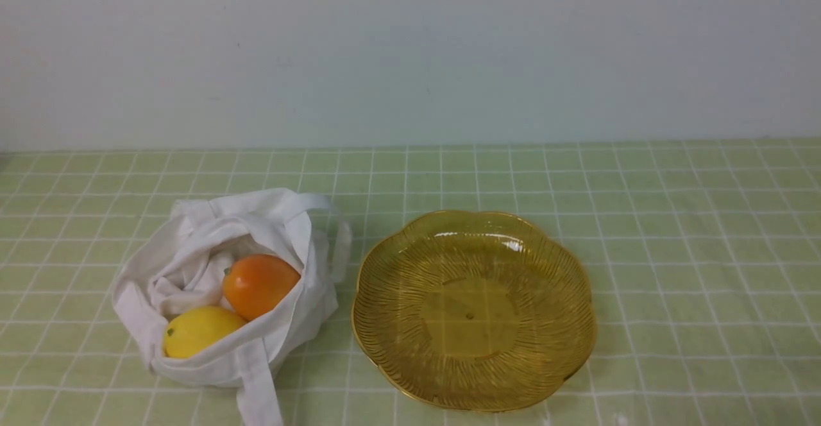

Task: Take the fruit out of the bag on the green coffee tablecloth and place them on the plate.
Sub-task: 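Reach into the cloth bag and grasp the fruit inside with the left gripper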

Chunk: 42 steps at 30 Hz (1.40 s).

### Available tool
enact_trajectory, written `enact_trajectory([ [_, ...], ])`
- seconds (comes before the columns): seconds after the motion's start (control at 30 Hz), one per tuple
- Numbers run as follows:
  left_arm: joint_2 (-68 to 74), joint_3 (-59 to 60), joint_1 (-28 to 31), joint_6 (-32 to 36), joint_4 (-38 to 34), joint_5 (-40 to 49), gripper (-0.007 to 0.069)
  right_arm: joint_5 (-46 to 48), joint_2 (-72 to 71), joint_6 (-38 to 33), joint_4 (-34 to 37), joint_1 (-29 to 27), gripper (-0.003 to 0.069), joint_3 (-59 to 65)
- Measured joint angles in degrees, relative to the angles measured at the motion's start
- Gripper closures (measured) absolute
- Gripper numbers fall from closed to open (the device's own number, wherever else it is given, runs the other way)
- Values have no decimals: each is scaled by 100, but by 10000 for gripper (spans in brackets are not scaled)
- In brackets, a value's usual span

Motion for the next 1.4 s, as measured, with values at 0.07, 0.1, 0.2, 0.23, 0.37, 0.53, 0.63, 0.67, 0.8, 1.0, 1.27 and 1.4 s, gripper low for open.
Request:
enact_trajectory([
  [0.07, 333, -686, 0, 431, 273, 535, 632, 0, 0, 0, 0, 0, 674, 0],
  [0.1, 532, -920, 0, 596, 372, 802, 632, 0, 0, 0, 0, 0, 674, 0],
  [0.2, 1342, -1580, 0, 1058, 624, 1766, 632, 0, 0, 0, 0, 0, 674, 0],
  [0.23, 1946, -1935, 0, 1258, 769, 2501, 632, 0, 0, 0, 0, 0, 674, 0],
  [0.37, 3898, -2873, 0, 1516, 1444, 4232, 632, 0, 0, 0, 0, 0, 674, 0],
  [0.53, 5939, -3932, 0, 1625, 2519, 5138, 632, 0, 0, 0, 0, 0, 674, 0],
  [0.63, 6672, -4557, 0, 1607, 2910, 5373, 632, 0, 0, 0, 0, 0, 674, 0],
  [0.67, 6885, -4759, 0, 1607, 2950, 5407, 632, 0, 0, 0, 0, 0, 674, 0],
  [0.8, 7373, -5060, 0, 1763, 2963, 5520, 632, 0, 0, 0, 0, 0, 674, 0],
  [1.0, 7697, -5093, 0, 2364, 2941, 5387, 610, 0, 0, 0, 0, 0, 674, 0],
  [1.27, 8252, -5098, 0, 2550, 2656, 4727, 337, 0, 0, 0, 0, 0, 674, 0],
  [1.4, 8618, -5098, 0, 2550, 2655, 4598, 135, 0, 0, 0, 0, 0, 674, 0],
])
